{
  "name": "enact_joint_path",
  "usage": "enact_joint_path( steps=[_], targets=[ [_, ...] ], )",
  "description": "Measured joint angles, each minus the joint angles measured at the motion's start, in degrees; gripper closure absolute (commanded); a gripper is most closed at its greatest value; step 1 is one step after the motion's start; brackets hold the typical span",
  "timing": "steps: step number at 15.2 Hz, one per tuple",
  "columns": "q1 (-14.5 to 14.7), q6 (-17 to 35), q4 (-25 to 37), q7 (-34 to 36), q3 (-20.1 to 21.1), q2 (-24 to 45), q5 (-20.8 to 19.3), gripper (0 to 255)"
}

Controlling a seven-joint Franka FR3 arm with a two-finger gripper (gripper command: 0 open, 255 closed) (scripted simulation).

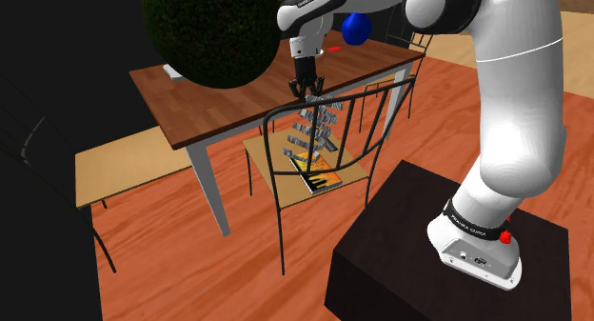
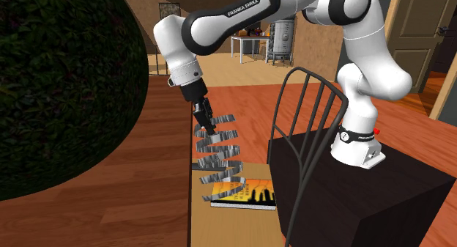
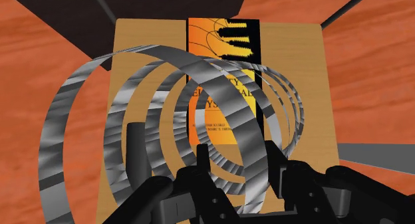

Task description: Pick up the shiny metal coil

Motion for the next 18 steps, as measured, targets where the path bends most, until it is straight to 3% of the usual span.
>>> enact_joint_path(
  steps=[18],
  targets=[
    [-0.4,-9.8,7.7,1.2,-0.2,-2.2,-0.4,255]
  ],
)
